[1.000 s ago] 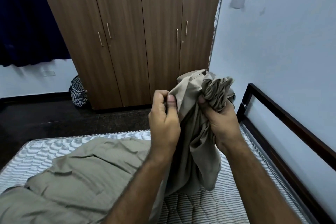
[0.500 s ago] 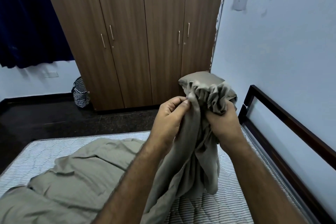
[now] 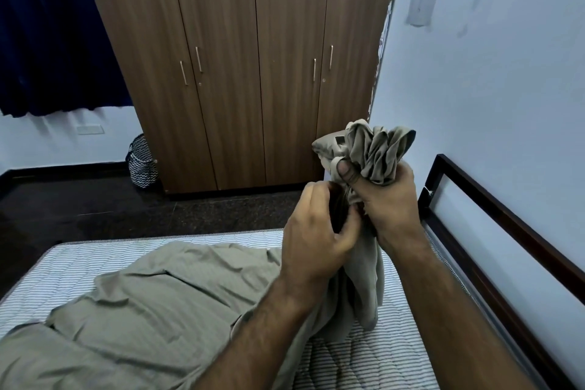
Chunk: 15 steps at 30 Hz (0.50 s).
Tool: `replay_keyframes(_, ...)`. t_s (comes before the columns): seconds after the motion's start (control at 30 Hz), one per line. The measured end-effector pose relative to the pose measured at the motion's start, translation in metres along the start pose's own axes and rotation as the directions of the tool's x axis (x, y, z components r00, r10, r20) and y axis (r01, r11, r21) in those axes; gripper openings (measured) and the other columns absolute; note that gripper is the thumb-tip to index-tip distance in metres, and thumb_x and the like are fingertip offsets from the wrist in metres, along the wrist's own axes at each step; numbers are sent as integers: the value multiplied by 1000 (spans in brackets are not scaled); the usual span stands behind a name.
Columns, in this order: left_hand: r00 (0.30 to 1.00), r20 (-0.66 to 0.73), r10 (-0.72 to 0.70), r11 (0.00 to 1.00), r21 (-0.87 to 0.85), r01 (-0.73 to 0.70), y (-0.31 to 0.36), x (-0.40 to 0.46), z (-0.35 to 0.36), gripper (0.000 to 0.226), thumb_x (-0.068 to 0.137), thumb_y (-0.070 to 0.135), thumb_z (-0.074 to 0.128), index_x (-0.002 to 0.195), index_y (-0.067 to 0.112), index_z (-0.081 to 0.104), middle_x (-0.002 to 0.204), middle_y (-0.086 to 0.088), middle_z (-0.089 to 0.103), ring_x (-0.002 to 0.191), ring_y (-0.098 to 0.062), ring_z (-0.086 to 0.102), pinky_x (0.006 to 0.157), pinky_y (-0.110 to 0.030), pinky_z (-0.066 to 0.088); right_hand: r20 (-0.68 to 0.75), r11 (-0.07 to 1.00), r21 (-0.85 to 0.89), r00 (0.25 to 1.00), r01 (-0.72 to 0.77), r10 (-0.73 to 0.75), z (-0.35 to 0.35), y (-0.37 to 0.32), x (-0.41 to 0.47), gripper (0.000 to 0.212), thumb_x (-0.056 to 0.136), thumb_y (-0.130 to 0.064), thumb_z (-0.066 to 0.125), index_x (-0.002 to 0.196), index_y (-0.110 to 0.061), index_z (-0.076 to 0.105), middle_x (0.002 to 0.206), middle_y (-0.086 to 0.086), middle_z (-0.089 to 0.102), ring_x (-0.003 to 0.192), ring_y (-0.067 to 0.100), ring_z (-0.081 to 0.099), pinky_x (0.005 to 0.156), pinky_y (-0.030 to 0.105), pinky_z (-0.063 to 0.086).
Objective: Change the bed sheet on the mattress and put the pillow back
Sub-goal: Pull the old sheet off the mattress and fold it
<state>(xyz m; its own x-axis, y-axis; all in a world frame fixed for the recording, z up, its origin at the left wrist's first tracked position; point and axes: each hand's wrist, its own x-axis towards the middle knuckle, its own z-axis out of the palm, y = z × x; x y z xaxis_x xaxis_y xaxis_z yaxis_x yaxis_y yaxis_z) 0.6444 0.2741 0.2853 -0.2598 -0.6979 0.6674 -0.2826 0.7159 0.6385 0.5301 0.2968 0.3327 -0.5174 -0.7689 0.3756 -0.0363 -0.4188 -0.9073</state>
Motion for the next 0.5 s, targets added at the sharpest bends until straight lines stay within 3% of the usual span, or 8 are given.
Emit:
replay_keyframes(0.1,998,1,-64,993,-96,64,-1,7,-6,22,93,38,58,90,16,54,84,5,55,73,-14,56,64,-42,48,48,999,23,999,-24,23,3,-4,-3,19,78,-5,84,94,-11,75,95,9,78,90,22,75,80,36,60)
replay_keyframes(0.2,994,29,-101,988,-117,104,-4,9,-9,26,93,37,57,81,16,47,74,5,51,66,-15,52,58,-42,46,119,997,57,992,-51,43,0,-6,-4,24,78,-1,81,87,-22,78,95,5,79,91,19,75,78,29,58)
replay_keyframes(0.3,996,24,-83,992,-96,85,-10,10,-8,20,89,27,55,78,14,44,72,3,47,62,-17,48,56,-44,44,178,998,48,983,-47,38,-1,-7,-8,23,78,-2,81,88,-23,79,98,7,78,95,22,75,83,33,59)
replay_keyframes(0.4,992,-33,-119,989,-96,115,-13,7,-8,17,88,23,54,75,13,48,68,2,49,59,-19,48,53,-44,43,106,999,0,994,-33,33,-1,-3,-9,19,78,-6,83,90,-18,76,97,7,78,96,23,75,87,37,59)
replay_keyframes(0.5,945,-94,-315,925,-253,283,-9,9,-13,18,89,20,53,72,15,52,59,2,47,53,-13,41,49,-34,36,-11,998,-28,999,-53,52,-4,4,-6,19,79,-16,85,95,-20,76,99,2,79,99,19,74,94,43,57)
